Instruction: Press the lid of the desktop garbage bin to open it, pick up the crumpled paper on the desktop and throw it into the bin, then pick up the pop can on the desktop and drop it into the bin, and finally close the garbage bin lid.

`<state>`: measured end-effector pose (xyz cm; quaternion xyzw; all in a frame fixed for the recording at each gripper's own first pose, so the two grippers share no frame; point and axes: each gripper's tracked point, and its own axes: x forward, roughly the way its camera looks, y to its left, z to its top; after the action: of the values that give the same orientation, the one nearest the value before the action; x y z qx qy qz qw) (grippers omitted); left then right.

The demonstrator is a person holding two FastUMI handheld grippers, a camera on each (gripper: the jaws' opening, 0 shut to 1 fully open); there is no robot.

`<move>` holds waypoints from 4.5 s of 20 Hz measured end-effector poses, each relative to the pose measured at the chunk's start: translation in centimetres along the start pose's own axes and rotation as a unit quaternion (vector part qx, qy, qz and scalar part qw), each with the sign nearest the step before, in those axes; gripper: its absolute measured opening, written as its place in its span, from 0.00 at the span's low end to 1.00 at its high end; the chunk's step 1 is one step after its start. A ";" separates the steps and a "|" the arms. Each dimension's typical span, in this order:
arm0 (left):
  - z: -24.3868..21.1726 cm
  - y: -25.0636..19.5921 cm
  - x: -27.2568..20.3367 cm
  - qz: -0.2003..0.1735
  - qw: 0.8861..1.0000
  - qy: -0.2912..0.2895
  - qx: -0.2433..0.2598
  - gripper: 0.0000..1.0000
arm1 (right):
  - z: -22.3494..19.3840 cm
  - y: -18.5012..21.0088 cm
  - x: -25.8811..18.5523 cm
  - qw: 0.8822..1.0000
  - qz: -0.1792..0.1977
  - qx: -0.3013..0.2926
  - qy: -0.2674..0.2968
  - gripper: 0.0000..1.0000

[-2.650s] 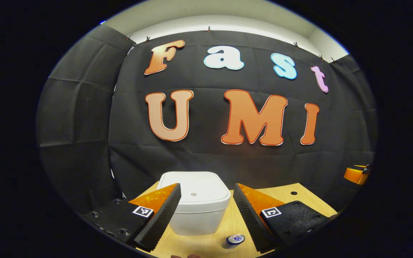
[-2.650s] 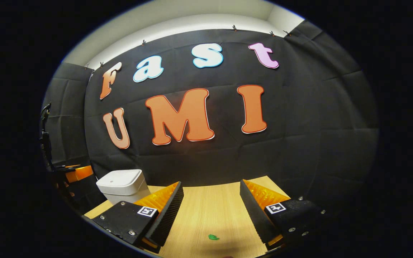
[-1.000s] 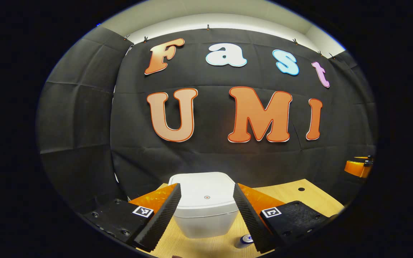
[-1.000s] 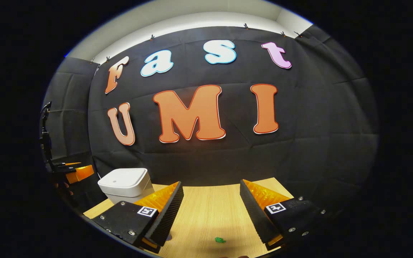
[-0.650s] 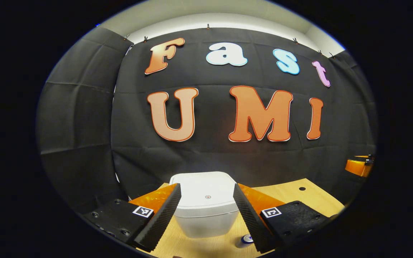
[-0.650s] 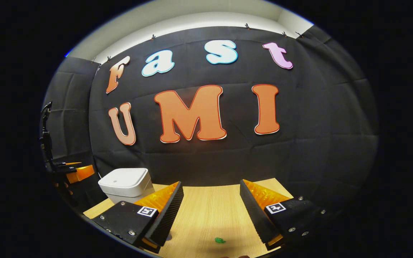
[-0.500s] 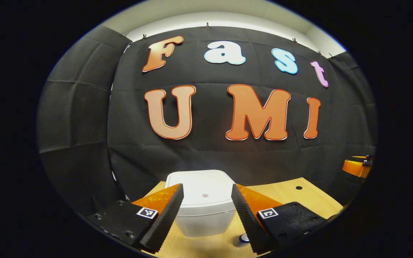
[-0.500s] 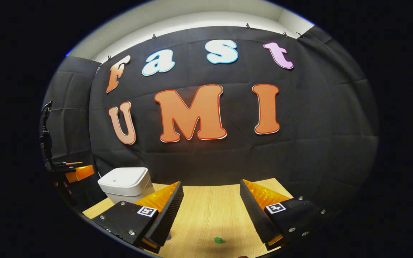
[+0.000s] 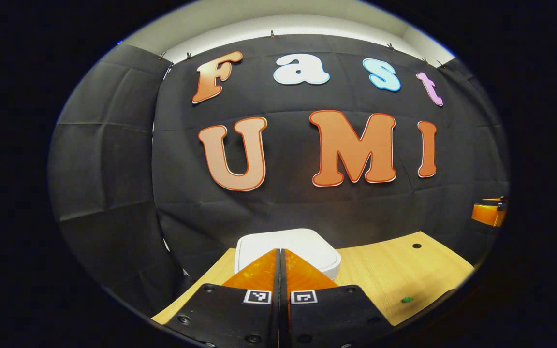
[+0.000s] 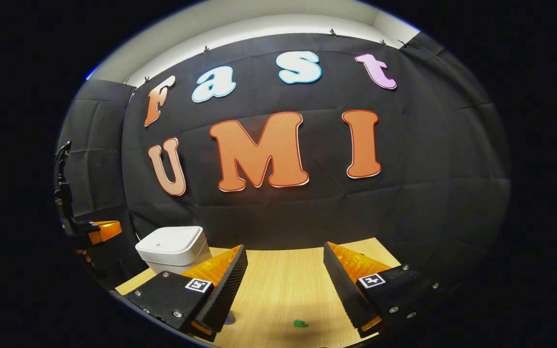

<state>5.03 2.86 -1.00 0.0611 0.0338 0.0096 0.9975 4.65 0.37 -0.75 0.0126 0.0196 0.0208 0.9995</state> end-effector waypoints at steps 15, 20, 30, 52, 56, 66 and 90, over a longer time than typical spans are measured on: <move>-1.6 0.7 7.0 -0.063 0.992 0.108 0.007 0.00 | -0.7 0.2 0.9 1.000 -0.002 0.003 0.016 0.94; -5.3 1.3 9.1 -0.068 0.983 0.167 -0.010 0.00 | -1.0 -1.0 0.6 1.000 -0.019 0.006 0.020 0.94; -8.8 1.4 10.4 -0.076 0.971 0.228 0.001 0.01 | -1.2 -2.0 0.9 0.999 -0.037 0.021 0.026 0.94; 2.8 -0.4 2.4 -0.065 0.997 0.021 -0.042 0.00 | -0.5 -0.8 -1.0 0.999 -0.016 0.028 0.010 0.94; 2.1 -1.7 0.5 -0.072 0.996 0.014 -0.057 0.00 | 0.7 -0.2 -1.2 0.998 0.005 0.054 -0.014 0.94; 1.3 -1.9 -0.1 -0.067 0.995 0.013 -0.078 0.01 | 0.3 0.5 -0.9 1.000 0.020 0.007 -0.009 0.94; -2.8 -0.8 1.7 -0.049 0.998 0.037 -0.006 0.94 | -22.6 -2.1 2.5 0.959 0.002 0.026 0.283 0.95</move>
<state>6.58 2.43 -3.96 0.0528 0.0738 -0.0371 0.9952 6.36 -1.07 -23.50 0.0324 0.3025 0.0249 0.9523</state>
